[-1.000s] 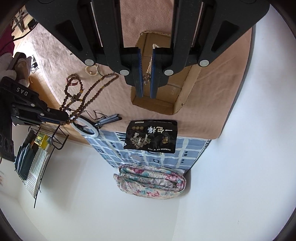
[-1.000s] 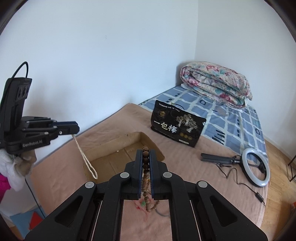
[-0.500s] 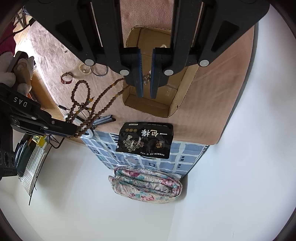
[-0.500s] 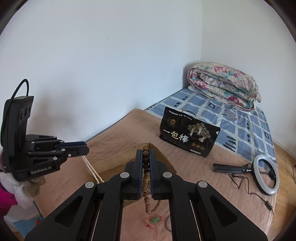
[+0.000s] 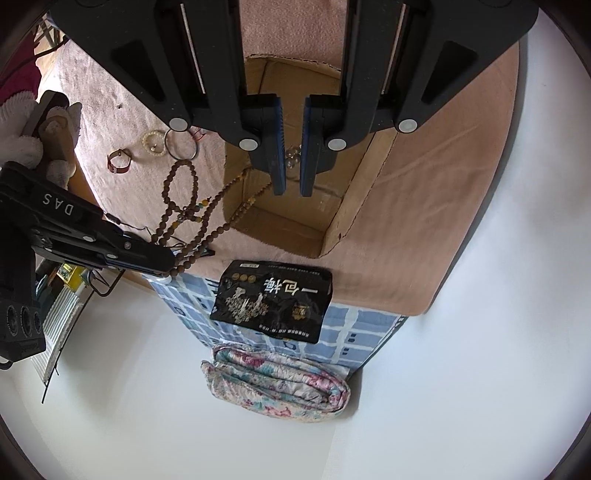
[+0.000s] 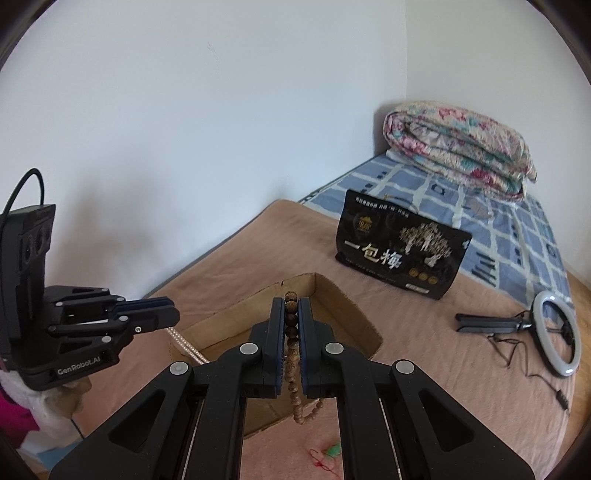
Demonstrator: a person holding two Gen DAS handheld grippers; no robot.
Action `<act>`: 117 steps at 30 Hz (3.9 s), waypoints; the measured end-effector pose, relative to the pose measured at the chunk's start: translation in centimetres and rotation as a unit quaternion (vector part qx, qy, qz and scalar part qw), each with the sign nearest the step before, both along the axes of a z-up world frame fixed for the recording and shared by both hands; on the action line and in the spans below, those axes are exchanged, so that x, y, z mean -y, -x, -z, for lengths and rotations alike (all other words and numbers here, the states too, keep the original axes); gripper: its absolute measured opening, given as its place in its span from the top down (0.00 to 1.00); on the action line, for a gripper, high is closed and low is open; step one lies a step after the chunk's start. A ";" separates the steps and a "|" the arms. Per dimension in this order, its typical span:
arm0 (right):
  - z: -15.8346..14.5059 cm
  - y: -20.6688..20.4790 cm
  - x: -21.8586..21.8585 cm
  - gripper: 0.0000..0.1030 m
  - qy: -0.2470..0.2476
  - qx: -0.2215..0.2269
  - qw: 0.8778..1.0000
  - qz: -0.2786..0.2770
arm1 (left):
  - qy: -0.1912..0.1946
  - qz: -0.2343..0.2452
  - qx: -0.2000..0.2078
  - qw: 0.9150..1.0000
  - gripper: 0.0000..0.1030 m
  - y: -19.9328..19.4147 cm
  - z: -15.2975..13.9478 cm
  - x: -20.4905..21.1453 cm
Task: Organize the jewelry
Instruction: 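Carry the pearl necklace and the mala in both tools over the cardboard box, then open both tools to drop the necklace and mala into the box, then move the left tool to the green jade pendant while the right tool reaches the cream bead bracelet, then close the left tool on the jade pendant while the right tool closes on the bracelet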
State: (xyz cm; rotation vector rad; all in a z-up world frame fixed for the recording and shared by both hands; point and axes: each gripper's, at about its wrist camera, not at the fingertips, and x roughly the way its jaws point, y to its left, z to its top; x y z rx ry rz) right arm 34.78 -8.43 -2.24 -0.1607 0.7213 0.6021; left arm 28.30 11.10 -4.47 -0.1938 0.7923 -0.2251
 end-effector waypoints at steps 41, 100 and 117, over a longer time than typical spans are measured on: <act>7.6 -1.0 -1.8 0.47 0.032 -0.058 0.998 0.024 | -0.023 -0.024 -0.063 0.997 0.86 -0.8 6.3 -0.6; 13.1 8.2 25.3 0.21 0.002 -0.128 0.970 0.208 | -0.088 0.143 -0.083 0.982 0.70 2.1 12.7 19.6; 17.0 3.7 24.3 0.50 -0.038 -0.193 0.958 0.206 | -0.111 0.135 -0.105 0.979 0.70 -1.4 16.2 21.3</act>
